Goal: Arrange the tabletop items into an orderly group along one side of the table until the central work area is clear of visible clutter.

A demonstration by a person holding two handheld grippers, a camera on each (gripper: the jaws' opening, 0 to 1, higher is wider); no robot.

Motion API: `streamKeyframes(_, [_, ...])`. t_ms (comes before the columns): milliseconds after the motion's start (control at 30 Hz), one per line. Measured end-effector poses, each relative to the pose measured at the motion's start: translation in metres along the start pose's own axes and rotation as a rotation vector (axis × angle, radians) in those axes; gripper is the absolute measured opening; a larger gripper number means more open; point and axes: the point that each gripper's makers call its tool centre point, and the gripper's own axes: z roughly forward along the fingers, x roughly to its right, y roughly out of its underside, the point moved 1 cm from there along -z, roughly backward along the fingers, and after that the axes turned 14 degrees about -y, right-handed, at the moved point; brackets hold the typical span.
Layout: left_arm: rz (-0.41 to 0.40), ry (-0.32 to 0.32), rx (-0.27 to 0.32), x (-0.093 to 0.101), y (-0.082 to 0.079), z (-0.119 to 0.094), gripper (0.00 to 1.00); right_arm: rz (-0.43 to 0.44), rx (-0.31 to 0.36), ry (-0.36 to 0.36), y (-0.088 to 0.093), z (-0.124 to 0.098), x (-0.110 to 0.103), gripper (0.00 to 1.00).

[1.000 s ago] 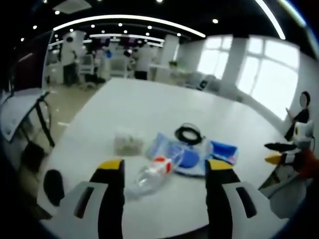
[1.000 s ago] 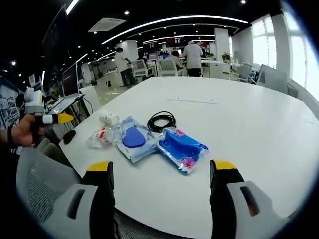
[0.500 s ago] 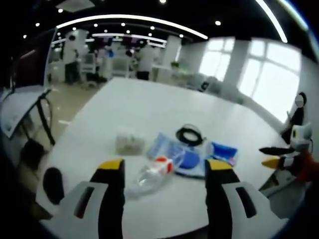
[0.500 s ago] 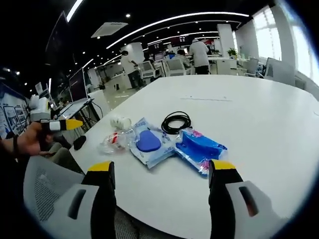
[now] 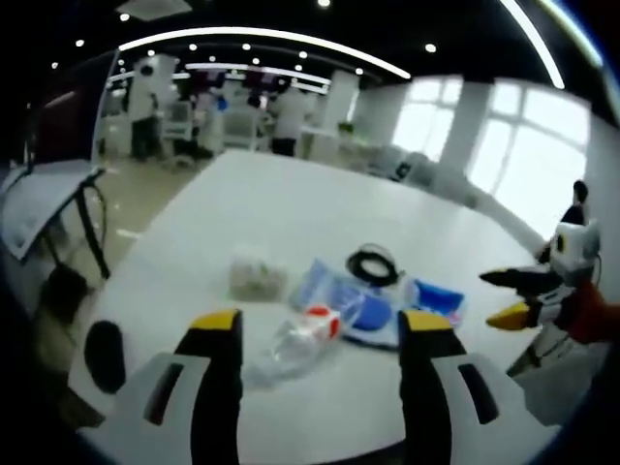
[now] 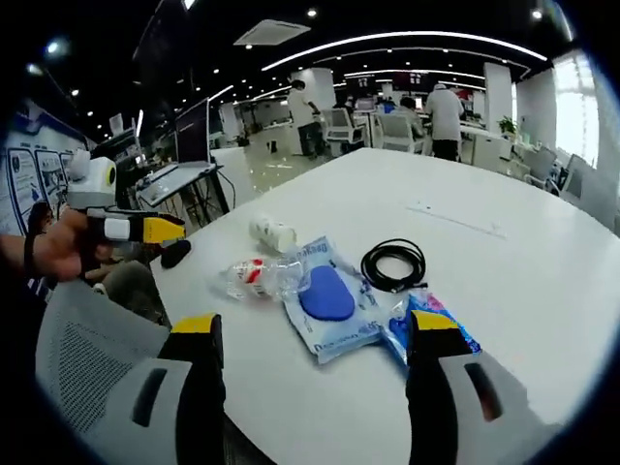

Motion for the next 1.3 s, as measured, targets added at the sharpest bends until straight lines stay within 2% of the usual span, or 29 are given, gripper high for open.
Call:
streamKeyframes(100, [-0.005,-0.001,0.005,-0.001,-0.001,0.000,0.62,-0.062,-0.035,-0.040,-0.013,0.014,0.004,0.77])
streamKeyframes(167, [0.000,0.001,0.007,0.001,-0.001,0.001,0.62,-0.088,-0.061,-0.097,-0.022,0.025,0.003,0.76])
streamKeyframes(333, [0.032,0.010,0.005,0.005,0.000,0.000,0.63,-0.225,-0.130,-0.163,-0.049,0.051,0.011,0.76])
streamKeyframes(467, [0.042,0.021,0.006,0.008,0.000,0.000,0.62,-0.343,-0.213,-0.241,-0.061,0.077,0.003,0.74])
streamKeyframes(600, [0.042,0.018,0.010,0.007,-0.001,0.000,0.62,-0.436,-0.302,-0.331,-0.056,0.107,-0.014,0.72])
streamKeyframes(667, [0.037,0.012,0.012,0.006,-0.001,0.000,0.62,-0.444,-0.351,-0.383,-0.048,0.124,-0.024,0.71])
streamKeyframes(767, [0.036,0.013,0.008,0.006,-0.001,0.000,0.62,-0.586,-0.447,-0.420,-0.043,0.145,-0.031,0.71])
streamKeyframes(867, [0.036,0.019,0.005,0.008,-0.001,0.001,0.62,-0.669,-0.513,-0.489,-0.036,0.165,-0.043,0.71])
streamKeyframes(1000, [0.042,0.033,0.002,0.012,0.000,0.001,0.62,-0.862,-0.689,-0.551,-0.013,0.182,-0.038,0.68])
streamKeyframes(1033, [0.043,0.034,0.001,0.012,0.000,0.001,0.62,-0.883,-0.712,-0.560,-0.010,0.185,-0.037,0.68])
streamKeyframes(1267, [0.035,0.031,0.002,0.010,0.000,0.001,0.61,-0.956,-0.759,-0.639,-0.003,0.206,-0.048,0.65])
streamKeyframes(1300, [0.029,0.030,0.001,0.009,0.000,0.001,0.61,-0.985,-0.784,-0.656,0.000,0.210,-0.049,0.65])
